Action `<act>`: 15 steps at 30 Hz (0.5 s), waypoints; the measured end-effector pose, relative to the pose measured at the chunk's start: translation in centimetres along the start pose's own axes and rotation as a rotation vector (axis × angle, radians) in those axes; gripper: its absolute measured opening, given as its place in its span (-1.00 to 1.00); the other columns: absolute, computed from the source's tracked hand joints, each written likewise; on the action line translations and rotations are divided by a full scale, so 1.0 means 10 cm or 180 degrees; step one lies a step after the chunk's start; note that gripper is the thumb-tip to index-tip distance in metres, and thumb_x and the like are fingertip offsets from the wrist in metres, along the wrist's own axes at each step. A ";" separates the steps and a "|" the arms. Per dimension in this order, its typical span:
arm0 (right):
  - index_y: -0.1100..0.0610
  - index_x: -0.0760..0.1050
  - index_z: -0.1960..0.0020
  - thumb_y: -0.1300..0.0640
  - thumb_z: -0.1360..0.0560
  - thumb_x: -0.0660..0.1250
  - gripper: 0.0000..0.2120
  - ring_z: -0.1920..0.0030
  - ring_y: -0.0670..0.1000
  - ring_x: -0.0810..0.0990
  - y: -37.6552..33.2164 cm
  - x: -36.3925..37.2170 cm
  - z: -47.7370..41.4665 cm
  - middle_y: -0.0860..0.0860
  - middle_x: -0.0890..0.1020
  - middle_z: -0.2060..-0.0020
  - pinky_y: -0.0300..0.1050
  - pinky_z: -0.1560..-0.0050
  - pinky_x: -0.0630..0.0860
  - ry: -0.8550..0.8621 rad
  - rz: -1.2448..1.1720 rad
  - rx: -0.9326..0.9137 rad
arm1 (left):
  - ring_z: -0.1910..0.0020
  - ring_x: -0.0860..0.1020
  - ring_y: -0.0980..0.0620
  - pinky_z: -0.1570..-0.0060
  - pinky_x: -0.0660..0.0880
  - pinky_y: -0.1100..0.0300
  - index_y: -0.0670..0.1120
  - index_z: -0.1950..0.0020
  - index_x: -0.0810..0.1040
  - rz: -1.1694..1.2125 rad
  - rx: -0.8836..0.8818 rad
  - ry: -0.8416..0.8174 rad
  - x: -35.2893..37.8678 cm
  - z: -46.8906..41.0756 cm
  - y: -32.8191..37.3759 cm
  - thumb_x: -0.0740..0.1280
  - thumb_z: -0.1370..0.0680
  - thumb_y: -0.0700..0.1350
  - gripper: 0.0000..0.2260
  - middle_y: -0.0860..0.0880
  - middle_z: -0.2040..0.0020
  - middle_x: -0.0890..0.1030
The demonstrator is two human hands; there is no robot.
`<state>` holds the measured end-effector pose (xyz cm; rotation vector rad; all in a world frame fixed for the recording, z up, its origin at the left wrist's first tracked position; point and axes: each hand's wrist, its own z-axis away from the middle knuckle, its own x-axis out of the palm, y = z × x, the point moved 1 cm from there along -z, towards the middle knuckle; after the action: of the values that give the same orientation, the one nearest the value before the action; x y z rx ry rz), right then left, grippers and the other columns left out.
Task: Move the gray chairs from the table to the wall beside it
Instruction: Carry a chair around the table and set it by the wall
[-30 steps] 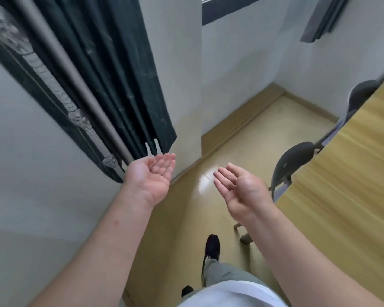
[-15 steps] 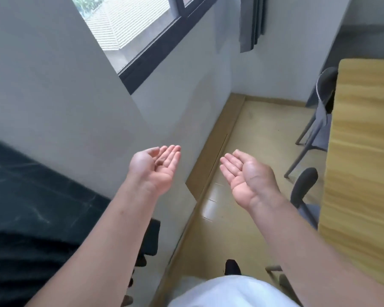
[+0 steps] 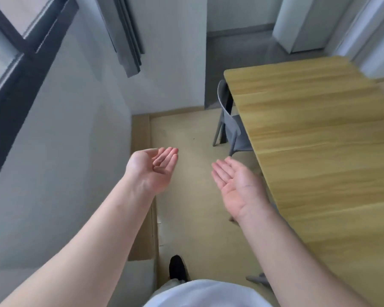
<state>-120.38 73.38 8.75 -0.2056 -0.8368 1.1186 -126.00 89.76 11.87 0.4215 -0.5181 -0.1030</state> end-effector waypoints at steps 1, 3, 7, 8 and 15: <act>0.37 0.33 -0.43 0.27 -0.64 0.18 -0.62 -0.32 0.20 0.54 -0.07 0.06 -0.05 0.29 0.48 -0.37 -0.01 -0.23 0.50 0.0091 -0.0079 -0.0094 | -0.08 0.65 -0.16 -0.19 0.55 0.09 -0.32 -0.19 0.50 -0.0085 -0.0053 -0.0115 0.18 -0.12 0.09 0.13 -0.62 -0.26 -0.76 -0.21 -0.12 0.65; 0.38 0.34 -0.41 0.26 -0.64 0.20 -0.62 -0.30 0.19 0.55 -0.22 0.11 -0.17 0.28 0.50 -0.35 0.03 -0.32 0.48 0.0273 -0.0270 -0.0312 | -0.09 0.65 -0.16 -0.18 0.56 0.09 -0.32 -0.17 0.50 -0.0306 -0.0180 -0.0331 0.56 -0.35 0.19 0.12 -0.62 -0.27 -0.76 -0.21 -0.12 0.65; 0.37 0.38 -0.38 0.24 -0.62 0.25 -0.64 -0.25 0.16 0.59 -0.55 0.03 -0.39 0.26 0.55 -0.29 0.05 -0.31 0.51 0.0765 -0.0792 -0.0703 | -0.10 0.64 -0.17 -0.16 0.57 0.04 -0.31 -0.22 0.49 -0.0943 -0.0597 -0.0615 1.26 -0.74 0.01 0.11 -0.63 -0.27 -0.75 -0.22 -0.13 0.63; 0.35 0.39 -0.37 0.24 -0.62 0.26 -0.64 -0.23 0.16 0.60 -0.61 -0.02 -0.45 0.26 0.57 -0.27 0.05 -0.30 0.51 0.0903 -0.0954 -0.0787 | -0.10 0.63 -0.17 -0.17 0.56 0.04 -0.31 -0.22 0.48 -0.1157 -0.0717 -0.0733 1.41 -0.83 -0.08 0.10 -0.64 -0.26 -0.75 -0.22 -0.14 0.62; 0.34 0.43 -0.31 0.25 -0.61 0.28 -0.70 -0.24 0.17 0.60 -1.10 -0.11 -0.95 0.26 0.58 -0.24 0.08 -0.33 0.49 0.1288 -0.1794 -0.1077 | -0.06 0.66 -0.14 -0.16 0.57 0.07 -0.30 -0.23 0.51 -0.2180 -0.1045 -0.0986 2.28 -1.27 -0.41 0.12 -0.64 -0.25 -0.74 -0.22 -0.09 0.66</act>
<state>-106.29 69.80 7.63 -0.4313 -0.6543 0.3819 -99.82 86.10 10.65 0.2451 -0.6298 -0.9123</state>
